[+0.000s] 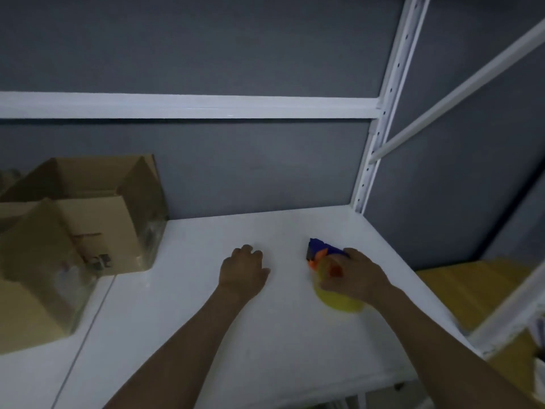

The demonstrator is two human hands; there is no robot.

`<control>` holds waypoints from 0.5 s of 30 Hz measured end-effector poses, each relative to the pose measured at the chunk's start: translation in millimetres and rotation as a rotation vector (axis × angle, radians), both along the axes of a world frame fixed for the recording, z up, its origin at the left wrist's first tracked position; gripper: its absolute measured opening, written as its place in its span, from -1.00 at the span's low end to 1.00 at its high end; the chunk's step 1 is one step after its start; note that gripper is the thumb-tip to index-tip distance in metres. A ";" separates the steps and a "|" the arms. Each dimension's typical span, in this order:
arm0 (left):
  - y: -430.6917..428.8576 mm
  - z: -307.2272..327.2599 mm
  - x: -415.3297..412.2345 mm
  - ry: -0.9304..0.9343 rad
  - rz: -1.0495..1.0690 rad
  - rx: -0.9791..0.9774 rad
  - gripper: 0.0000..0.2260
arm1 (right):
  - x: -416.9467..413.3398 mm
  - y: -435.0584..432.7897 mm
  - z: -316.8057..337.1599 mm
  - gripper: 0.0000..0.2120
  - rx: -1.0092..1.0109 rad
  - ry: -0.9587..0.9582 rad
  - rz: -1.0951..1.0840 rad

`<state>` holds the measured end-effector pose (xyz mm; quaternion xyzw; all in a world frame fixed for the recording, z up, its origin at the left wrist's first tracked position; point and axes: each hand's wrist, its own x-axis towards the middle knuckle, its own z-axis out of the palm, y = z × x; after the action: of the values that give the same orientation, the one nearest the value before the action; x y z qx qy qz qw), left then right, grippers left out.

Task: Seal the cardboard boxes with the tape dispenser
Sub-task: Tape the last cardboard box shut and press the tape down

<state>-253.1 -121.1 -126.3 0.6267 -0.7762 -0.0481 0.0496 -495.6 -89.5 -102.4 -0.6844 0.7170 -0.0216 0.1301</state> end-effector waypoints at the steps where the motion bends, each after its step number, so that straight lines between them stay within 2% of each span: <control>1: -7.7 -6.4 -6.0 0.004 -0.016 0.026 -0.55 | -5.1 -1.6 -5.7 -0.20 0.041 -0.021 -0.028; 5: -39.4 -21.8 -25.8 0.022 -0.086 0.058 -0.55 | -14.2 -12.7 -14.7 -0.03 0.127 -0.080 -0.059; 10: -70.3 -31.1 -46.5 0.058 -0.103 0.064 -0.58 | -19.4 -20.8 -15.7 -0.02 0.139 -0.040 0.034; 15: -98.7 -31.1 -57.2 0.062 -0.058 0.036 -0.61 | -19.5 -54.2 -14.9 -0.13 0.073 -0.038 0.090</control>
<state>-310.3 -219.8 -157.4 0.6030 -0.7911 -0.0829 0.0609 -515.1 -143.8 -117.3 -0.7104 0.6831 -0.0026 0.1692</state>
